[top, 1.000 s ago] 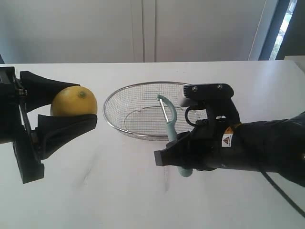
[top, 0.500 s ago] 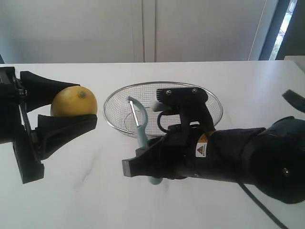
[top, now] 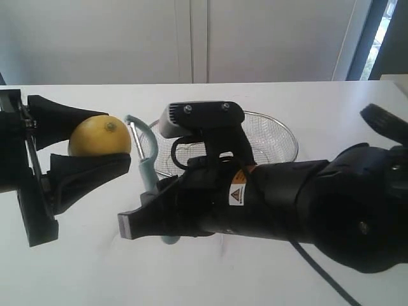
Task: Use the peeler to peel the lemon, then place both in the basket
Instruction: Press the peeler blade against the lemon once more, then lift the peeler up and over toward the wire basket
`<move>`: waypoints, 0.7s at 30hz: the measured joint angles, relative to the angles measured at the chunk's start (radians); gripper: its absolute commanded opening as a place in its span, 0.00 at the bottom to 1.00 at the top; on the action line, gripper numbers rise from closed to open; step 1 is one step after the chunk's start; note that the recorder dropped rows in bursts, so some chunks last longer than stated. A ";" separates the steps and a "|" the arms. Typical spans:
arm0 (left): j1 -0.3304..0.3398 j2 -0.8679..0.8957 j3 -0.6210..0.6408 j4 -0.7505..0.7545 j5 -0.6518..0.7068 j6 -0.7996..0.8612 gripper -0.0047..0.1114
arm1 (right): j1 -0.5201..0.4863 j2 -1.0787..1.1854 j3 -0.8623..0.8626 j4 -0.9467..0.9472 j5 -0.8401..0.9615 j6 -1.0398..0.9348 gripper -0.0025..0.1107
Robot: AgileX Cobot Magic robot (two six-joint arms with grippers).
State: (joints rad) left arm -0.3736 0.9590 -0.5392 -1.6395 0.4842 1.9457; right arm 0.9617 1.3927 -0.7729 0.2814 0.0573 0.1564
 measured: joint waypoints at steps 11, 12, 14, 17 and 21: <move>0.000 0.000 0.000 0.000 -0.035 0.000 0.04 | 0.040 -0.009 -0.002 0.031 0.000 0.012 0.02; 0.000 0.000 0.000 0.000 -0.041 -0.004 0.04 | 0.040 -0.014 -0.002 0.032 -0.002 0.012 0.02; 0.000 0.000 0.000 0.000 -0.052 -0.006 0.04 | 0.040 -0.027 -0.002 0.033 -0.004 0.016 0.02; 0.000 0.000 0.000 0.000 -0.060 -0.008 0.04 | 0.040 -0.041 -0.002 0.033 -0.006 0.016 0.02; 0.000 0.000 0.000 0.000 -0.062 -0.008 0.04 | 0.040 -0.058 -0.002 0.033 -0.006 0.016 0.02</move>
State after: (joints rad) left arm -0.3736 0.9590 -0.5392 -1.6395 0.4219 1.9378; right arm 1.0014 1.3350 -0.7751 0.3146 0.0513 0.1721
